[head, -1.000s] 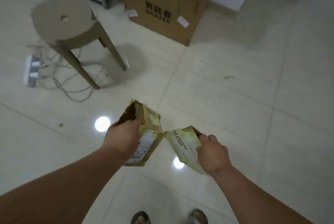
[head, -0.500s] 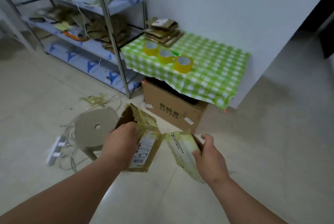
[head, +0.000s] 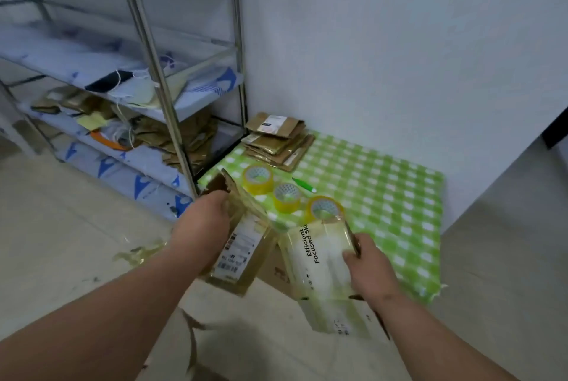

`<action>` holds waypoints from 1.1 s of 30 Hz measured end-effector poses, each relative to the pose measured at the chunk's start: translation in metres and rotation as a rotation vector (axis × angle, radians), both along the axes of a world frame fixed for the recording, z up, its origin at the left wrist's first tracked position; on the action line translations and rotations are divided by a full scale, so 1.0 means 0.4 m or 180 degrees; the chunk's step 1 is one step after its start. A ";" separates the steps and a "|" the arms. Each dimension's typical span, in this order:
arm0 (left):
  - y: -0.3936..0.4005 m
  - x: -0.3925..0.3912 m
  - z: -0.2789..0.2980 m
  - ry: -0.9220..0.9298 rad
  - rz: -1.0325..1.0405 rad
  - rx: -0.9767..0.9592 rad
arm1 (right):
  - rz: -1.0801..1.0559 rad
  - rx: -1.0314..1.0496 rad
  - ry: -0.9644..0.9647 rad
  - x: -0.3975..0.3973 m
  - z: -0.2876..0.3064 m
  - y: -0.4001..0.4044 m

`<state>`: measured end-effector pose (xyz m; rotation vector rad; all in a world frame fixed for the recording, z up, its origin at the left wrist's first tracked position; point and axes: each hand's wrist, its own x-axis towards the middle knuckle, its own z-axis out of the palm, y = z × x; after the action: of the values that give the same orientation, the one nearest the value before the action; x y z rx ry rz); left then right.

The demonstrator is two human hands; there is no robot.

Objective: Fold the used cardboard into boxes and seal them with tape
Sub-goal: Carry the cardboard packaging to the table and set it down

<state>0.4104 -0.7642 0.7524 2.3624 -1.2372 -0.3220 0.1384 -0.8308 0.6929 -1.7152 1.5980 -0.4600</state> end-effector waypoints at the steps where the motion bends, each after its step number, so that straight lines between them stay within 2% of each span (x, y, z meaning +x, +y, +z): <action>1: -0.055 0.011 0.012 0.0087 0.0037 -0.0155 | -0.0118 0.0013 -0.0157 0.012 0.009 -0.053; 5: -0.277 0.046 0.054 0.0476 0.0378 -0.0657 | -0.0565 0.0049 -0.0751 0.058 0.041 -0.289; 10: -0.519 0.123 0.078 0.0684 0.0686 -0.0891 | -0.0946 0.0143 -0.1268 0.121 0.087 -0.563; 19: -0.910 0.303 0.054 0.0718 0.0565 -0.0889 | -0.1277 0.0289 -0.1217 0.267 0.070 -0.921; 26: -1.199 0.456 -0.003 0.1360 0.0350 -0.0652 | -0.1889 0.0314 -0.1068 0.376 0.023 -1.105; 29: -1.297 0.504 -0.022 0.1521 0.0199 -0.0510 | -0.2090 0.0370 -0.1058 0.402 0.006 -1.158; 33: -1.377 0.530 -0.084 0.1349 -0.0084 -0.0029 | -0.2190 0.0423 -0.0776 0.418 -0.029 -1.194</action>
<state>0.6225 -1.3151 0.7189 2.1212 -1.0602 -0.7770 0.3054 -1.3086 0.6812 -0.9311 1.9535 -0.8338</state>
